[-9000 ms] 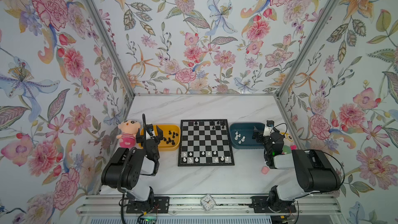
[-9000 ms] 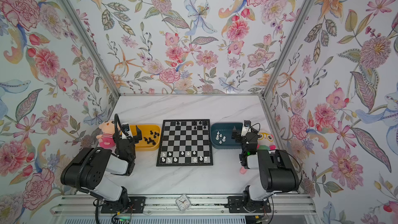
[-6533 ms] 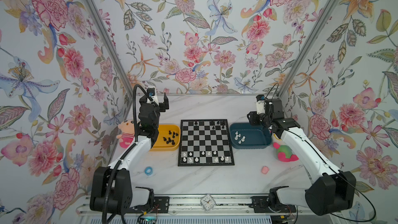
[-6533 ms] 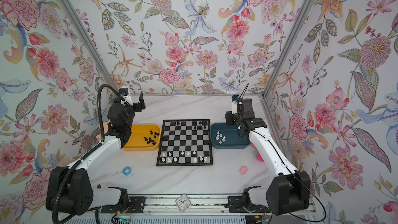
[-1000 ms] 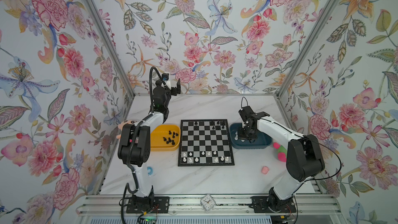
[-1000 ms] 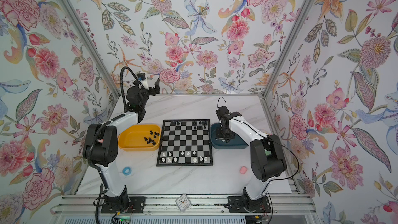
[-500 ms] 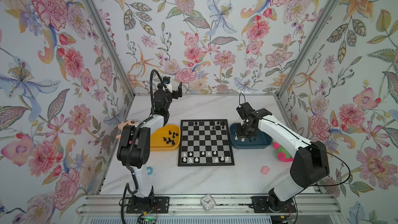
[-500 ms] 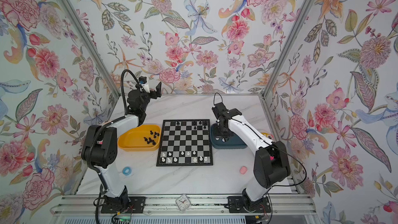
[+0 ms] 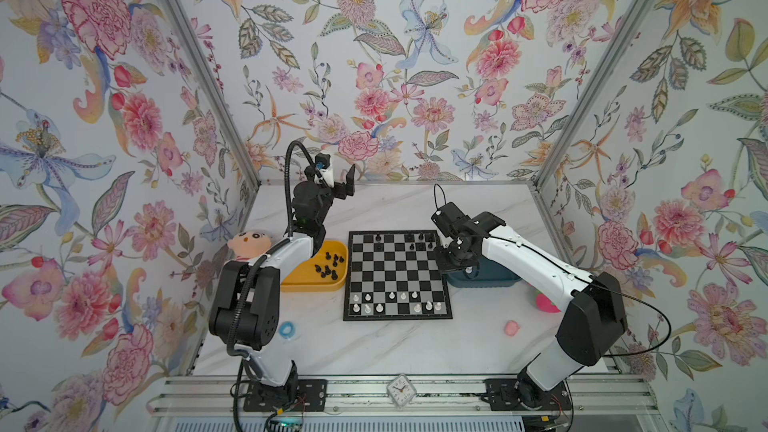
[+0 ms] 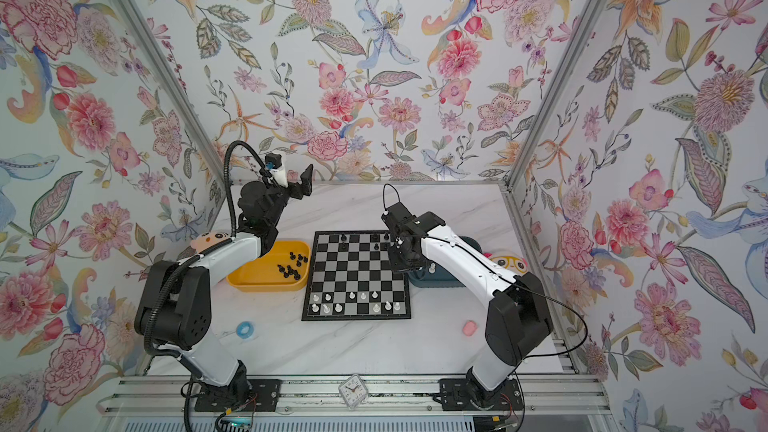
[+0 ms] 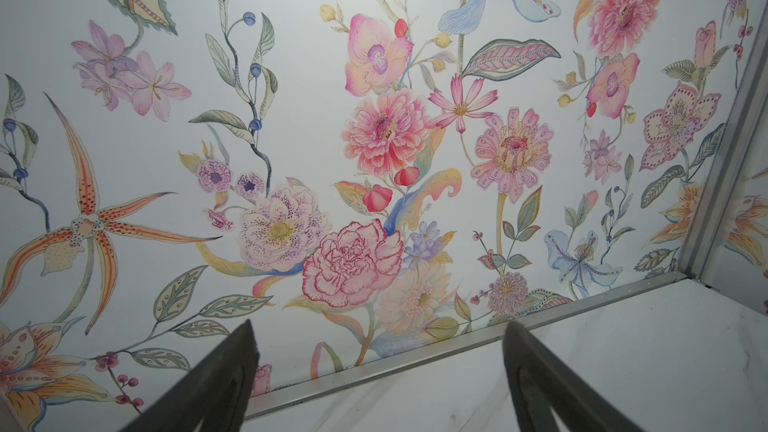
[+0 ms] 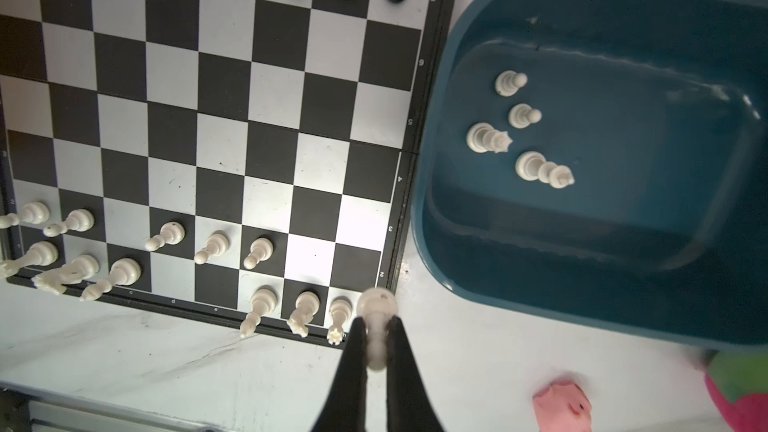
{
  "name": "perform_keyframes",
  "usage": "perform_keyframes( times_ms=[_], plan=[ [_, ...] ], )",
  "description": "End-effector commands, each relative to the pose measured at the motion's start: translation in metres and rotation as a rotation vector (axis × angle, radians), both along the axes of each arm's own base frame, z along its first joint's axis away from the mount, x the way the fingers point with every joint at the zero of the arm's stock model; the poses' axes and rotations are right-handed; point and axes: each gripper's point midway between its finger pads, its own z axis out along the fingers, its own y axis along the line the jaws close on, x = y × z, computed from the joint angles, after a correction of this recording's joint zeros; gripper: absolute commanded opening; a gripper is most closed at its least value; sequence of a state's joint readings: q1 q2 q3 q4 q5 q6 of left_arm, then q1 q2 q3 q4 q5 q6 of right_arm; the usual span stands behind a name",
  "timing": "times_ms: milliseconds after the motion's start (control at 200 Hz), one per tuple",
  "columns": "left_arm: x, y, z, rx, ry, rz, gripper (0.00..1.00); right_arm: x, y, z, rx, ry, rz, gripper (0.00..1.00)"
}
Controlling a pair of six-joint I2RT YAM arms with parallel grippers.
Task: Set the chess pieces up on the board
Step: 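Lift the white pawn and carry it over the chessboard's nearest row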
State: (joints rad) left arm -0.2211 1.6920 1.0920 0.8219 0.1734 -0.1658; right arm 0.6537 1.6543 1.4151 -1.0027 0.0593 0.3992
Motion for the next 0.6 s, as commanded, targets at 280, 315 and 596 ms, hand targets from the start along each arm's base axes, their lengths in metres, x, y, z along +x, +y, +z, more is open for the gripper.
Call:
perform_keyframes(
  times_ms=[280, 315, 596],
  plan=[
    [-0.042, -0.005, 0.010, -0.008, 0.008, -0.033, 0.93, -0.003, 0.079, -0.012, 0.009, -0.007, 0.264, 0.00],
    [-0.046, -0.004, 0.012, -0.009, 0.003, -0.036, 0.93, -0.004, 0.084, -0.011, 0.008, -0.012, 0.282, 0.00],
    [-0.084, 0.011, 0.021, 0.002, -0.034, -0.001, 0.93, -0.019, 0.124, -0.018, 0.013, -0.005, 0.424, 0.00]
  ],
)
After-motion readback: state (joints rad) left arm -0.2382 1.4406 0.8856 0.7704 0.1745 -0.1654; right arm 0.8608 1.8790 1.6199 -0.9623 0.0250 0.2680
